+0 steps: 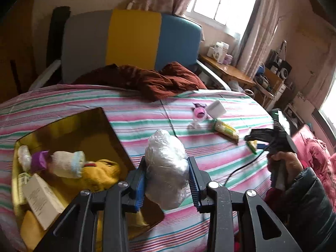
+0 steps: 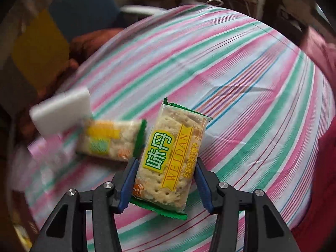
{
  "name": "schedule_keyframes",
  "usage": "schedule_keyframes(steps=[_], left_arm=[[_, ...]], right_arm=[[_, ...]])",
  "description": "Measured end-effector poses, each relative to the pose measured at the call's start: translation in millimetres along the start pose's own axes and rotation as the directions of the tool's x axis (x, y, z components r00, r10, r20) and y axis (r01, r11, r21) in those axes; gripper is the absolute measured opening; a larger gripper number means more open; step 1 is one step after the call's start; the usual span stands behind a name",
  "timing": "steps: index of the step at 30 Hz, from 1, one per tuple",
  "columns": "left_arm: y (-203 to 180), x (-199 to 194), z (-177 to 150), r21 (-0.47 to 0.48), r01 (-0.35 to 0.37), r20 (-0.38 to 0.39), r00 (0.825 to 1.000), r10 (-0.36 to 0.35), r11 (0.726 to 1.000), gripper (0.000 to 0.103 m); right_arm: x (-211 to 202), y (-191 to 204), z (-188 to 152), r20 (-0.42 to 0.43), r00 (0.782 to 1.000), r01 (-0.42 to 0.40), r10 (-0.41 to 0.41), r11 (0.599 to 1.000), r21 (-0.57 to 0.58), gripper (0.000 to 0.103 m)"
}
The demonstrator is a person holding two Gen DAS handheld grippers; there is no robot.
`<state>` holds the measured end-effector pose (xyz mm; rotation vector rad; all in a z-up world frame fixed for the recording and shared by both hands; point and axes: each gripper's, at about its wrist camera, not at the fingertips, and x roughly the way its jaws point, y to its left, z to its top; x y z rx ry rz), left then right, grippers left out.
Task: Organize objects
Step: 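Grasp the wrapped cotton ball with the left gripper while the right grasps a cracker packet, then carry the cotton ball and cracker packet to the gold tray and release them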
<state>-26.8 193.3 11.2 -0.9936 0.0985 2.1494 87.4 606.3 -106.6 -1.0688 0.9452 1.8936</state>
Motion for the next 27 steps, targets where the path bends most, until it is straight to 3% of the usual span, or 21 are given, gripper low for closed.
schedule_keyframes(steps=[5, 10, 17, 21, 27], left_arm=[[15.7, -17.1, -6.2, 0.002, -0.076, 0.051, 0.996, 0.076, 0.997, 0.036], [31.4, -31.7, -15.1, 0.005, -0.148, 0.089, 0.985, 0.147, 0.989, 0.036], [56.2, -44.5, -25.1, -0.022, -0.212, 0.114, 0.970, 0.214, 0.977, 0.036], [67.6, -49.5, -30.5, -0.046, -0.229, 0.115, 0.966, 0.233, 0.972, 0.036], [81.3, -54.1, -37.5, -0.079, -0.245, 0.113, 0.961, 0.253, 0.966, 0.036]], right_arm=[[-25.5, -5.5, 2.9, 0.108, 0.987, -0.126, 0.123, 0.992, 0.027, 0.053], [-42.4, 20.5, -3.4, 0.140, 0.965, -0.211, 0.222, 0.973, -0.087, 0.053], [-92.7, 71.2, -52.4, 0.131, 0.925, -0.312, 0.356, 0.911, -0.269, 0.053], [-125.0, 107.1, -84.5, 0.106, 0.894, -0.364, 0.436, 0.843, -0.396, 0.053], [-153.4, 169.1, -138.4, -0.015, 0.840, -0.459, 0.543, 0.694, -0.554, 0.053]])
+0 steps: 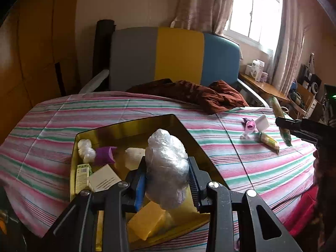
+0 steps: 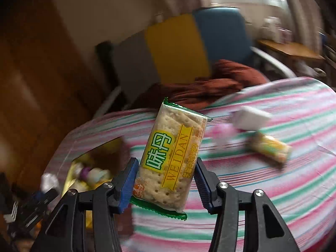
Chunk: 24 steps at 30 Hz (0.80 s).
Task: Organize objects
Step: 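Carry the cotton ball and cracker packet to the gold tray and release them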
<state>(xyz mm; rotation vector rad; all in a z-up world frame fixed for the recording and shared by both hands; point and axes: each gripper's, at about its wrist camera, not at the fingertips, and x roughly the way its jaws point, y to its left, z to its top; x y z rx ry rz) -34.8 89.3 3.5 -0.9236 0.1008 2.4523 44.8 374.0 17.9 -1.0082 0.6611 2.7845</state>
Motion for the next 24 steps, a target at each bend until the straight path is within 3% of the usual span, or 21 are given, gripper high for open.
schedule_keyframes(steps=[8, 13, 21, 24], left_arm=[[27.5, 3.7, -8.9, -0.067, -0.017, -0.024, 1.000, 0.015, 0.998, 0.036], [57.3, 6.9, -8.6, -0.151, -0.026, -0.039, 0.999, 0.020, 0.988, 0.036], [85.3, 16.6, 4.4, -0.233, -0.016, -0.049, 0.999, 0.004, 0.972, 0.036], [85.4, 23.9, 7.9, -0.233, -0.006, -0.062, 0.998, -0.009, 0.973, 0.047]], right_arm=[[27.7, 84.5, -25.4, -0.129, 0.981, -0.166, 0.146, 0.974, -0.153, 0.053], [42.5, 115.5, -44.6, -0.196, 0.969, -0.196, 0.149, 0.948, -0.250, 0.053], [62.1, 135.3, -66.1, -0.268, 0.951, -0.233, 0.156, 0.930, -0.283, 0.054], [71.5, 137.6, -69.4, -0.296, 0.944, -0.236, 0.147, 0.926, -0.293, 0.055]])
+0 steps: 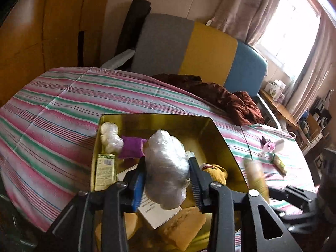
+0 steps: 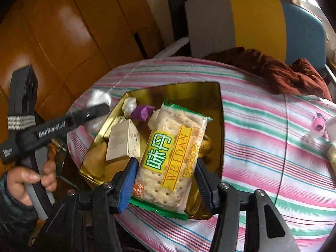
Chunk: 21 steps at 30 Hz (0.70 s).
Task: Organize objects
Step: 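Carry the cotton ball and cracker packet to the gold tray and release them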
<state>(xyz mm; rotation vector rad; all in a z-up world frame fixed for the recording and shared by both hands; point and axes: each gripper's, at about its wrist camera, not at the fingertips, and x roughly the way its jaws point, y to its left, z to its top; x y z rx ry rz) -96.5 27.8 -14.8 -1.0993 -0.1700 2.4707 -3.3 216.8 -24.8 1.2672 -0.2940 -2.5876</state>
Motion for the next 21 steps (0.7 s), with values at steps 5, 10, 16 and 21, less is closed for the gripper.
schedule_keyframes(steps=[5, 10, 16, 21], left_arm=[[-0.8, 0.6, -3.0, -0.017, 0.006, 0.009, 1.000, -0.006, 1.000, 0.062], [5.6, -3.8, -7.9, -0.022, -0.044, 0.019, 0.999, 0.044, 0.999, 0.062], [1.3, -11.4, -15.8, 0.001, -0.083, 0.040, 0.996, 0.083, 0.997, 0.068], [-9.2, -19.0, -20.4, 0.033, -0.103, 0.065, 0.993, 0.101, 0.994, 0.072]], right_arm=[[13.1, -4.4, -5.0, -0.037, 0.999, 0.001, -0.001, 1.000, 0.007, 0.060], [14.0, -3.7, -9.3, -0.055, 0.998, -0.010, 0.010, 1.000, 0.009, 0.060], [12.3, -0.3, -9.8, -0.045, 0.999, 0.011, -0.011, 1.000, 0.007, 0.060], [5.9, 3.4, -8.4, -0.014, 0.998, 0.060, -0.060, 0.998, -0.001, 0.065]])
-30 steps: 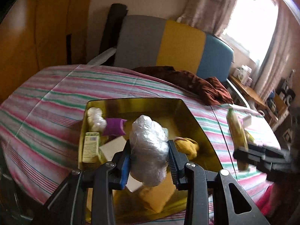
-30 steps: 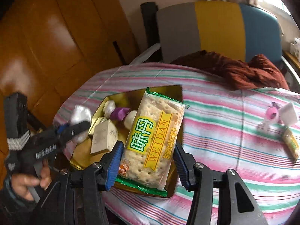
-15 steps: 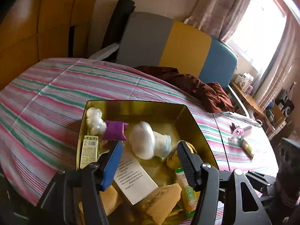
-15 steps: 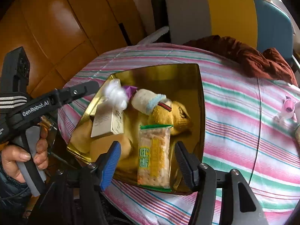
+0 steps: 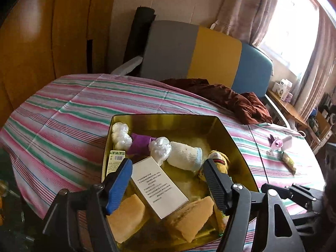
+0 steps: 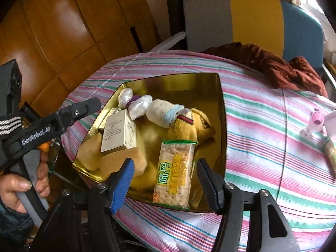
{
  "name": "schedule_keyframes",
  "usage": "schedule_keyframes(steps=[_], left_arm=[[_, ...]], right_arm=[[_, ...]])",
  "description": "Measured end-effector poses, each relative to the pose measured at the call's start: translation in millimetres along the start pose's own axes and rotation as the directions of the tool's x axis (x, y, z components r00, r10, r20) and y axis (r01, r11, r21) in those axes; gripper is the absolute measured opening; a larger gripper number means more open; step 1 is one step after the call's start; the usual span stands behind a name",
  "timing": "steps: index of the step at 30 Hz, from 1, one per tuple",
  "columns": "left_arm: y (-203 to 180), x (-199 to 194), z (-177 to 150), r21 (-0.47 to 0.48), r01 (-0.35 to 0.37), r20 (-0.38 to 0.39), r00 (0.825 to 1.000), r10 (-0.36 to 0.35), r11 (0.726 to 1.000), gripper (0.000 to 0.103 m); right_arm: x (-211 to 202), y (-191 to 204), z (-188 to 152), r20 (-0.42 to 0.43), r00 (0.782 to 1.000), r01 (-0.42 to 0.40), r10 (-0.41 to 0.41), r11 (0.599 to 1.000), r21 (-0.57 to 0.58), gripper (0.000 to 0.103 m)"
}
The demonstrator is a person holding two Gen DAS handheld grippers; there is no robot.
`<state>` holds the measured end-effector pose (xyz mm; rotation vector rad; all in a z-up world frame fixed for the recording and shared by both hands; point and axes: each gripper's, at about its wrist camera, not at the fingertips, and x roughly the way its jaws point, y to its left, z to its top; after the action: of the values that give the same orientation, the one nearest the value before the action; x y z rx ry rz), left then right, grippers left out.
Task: Organize objects
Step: 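Carry the cotton ball and cracker packet to the gold tray and release them, then move both grippers away from the tray toward the remaining items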
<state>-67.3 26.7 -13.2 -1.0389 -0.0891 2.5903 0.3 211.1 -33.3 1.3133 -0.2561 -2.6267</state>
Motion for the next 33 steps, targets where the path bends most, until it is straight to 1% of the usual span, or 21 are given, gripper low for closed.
schedule_keyframes(steps=[2, 6, 10, 19, 25, 29, 30, 31, 33], left_arm=[[-5.3, -2.6, -1.9, 0.021, -0.006, 0.009, 1.000, 0.006, 1.000, 0.074], [-15.8, -8.7, -4.6, 0.070, -0.035, 0.040, 0.999, 0.032, 0.997, 0.075], [-23.0, -12.2, -6.5, 0.098, -0.042, 0.055, 0.998, 0.037, 0.994, 0.078], [-42.9, -14.5, -12.5, 0.159, -0.014, 0.048, 0.999, 0.007, 0.987, 0.078], [-56.1, -12.3, -15.9, 0.184, 0.016, 0.025, 0.999, -0.021, 0.983, 0.078], [-65.8, -11.1, -18.4, 0.216, 0.022, 0.017, 0.999, -0.027, 0.976, 0.078], [-68.4, -10.8, -18.7, 0.224, 0.022, 0.017, 1.000, -0.027, 0.974, 0.078], [-70.5, -10.4, -18.7, 0.231, 0.022, 0.016, 1.000, -0.027, 0.973, 0.078], [-74.9, -10.2, -18.1, 0.243, 0.027, 0.015, 0.999, -0.031, 0.970, 0.079]], right_arm=[[-2.3, 1.7, 0.3, 0.009, 1.000, 0.021, -0.021, 1.000, -0.005, 0.069], [-6.7, 4.5, 0.7, 0.024, 0.999, 0.044, -0.044, 0.999, -0.013, 0.070], [-10.4, 4.1, 1.3, 0.040, 0.997, 0.066, -0.065, 0.998, -0.011, 0.070], [-19.7, -10.1, 0.6, 0.068, 0.994, 0.084, -0.086, 0.996, 0.033, 0.070], [-23.9, -25.1, -3.7, 0.068, 0.992, 0.101, -0.106, 0.992, 0.068, 0.070], [-27.0, -40.5, -6.5, 0.065, 0.989, 0.123, -0.130, 0.987, 0.105, 0.070], [-28.0, -44.0, -7.2, 0.063, 0.989, 0.129, -0.137, 0.985, 0.111, 0.071], [-29.2, -48.8, -7.7, 0.059, 0.987, 0.142, -0.149, 0.983, 0.119, 0.074], [-31.7, -58.7, -8.7, 0.053, 0.984, 0.163, -0.172, 0.977, 0.139, 0.075]])
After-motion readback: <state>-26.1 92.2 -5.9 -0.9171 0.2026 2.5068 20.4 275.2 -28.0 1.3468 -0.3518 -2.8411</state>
